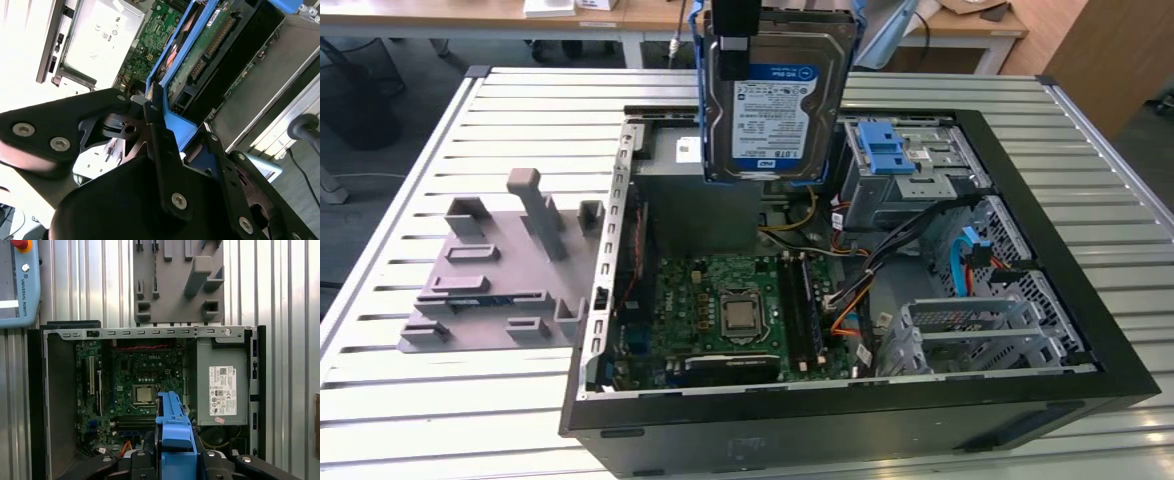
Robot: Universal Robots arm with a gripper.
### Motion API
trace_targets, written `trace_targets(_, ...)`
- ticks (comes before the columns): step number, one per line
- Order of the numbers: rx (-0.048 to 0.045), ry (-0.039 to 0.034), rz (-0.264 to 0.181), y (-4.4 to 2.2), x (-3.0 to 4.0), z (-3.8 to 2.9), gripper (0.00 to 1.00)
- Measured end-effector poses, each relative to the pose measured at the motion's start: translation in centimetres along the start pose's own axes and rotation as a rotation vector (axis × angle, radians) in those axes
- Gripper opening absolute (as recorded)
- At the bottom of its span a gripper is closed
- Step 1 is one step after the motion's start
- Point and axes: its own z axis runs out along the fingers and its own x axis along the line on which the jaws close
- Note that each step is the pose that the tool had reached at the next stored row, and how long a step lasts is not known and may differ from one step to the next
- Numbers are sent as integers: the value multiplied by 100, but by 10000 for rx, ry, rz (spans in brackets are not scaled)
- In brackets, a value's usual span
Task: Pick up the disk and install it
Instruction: 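Pick up the disk, then insert the disk into the insertion slot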
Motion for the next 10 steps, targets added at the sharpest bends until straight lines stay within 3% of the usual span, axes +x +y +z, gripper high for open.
trace_targets(10, -1, -10, 0, -3, -1, 0, 36)
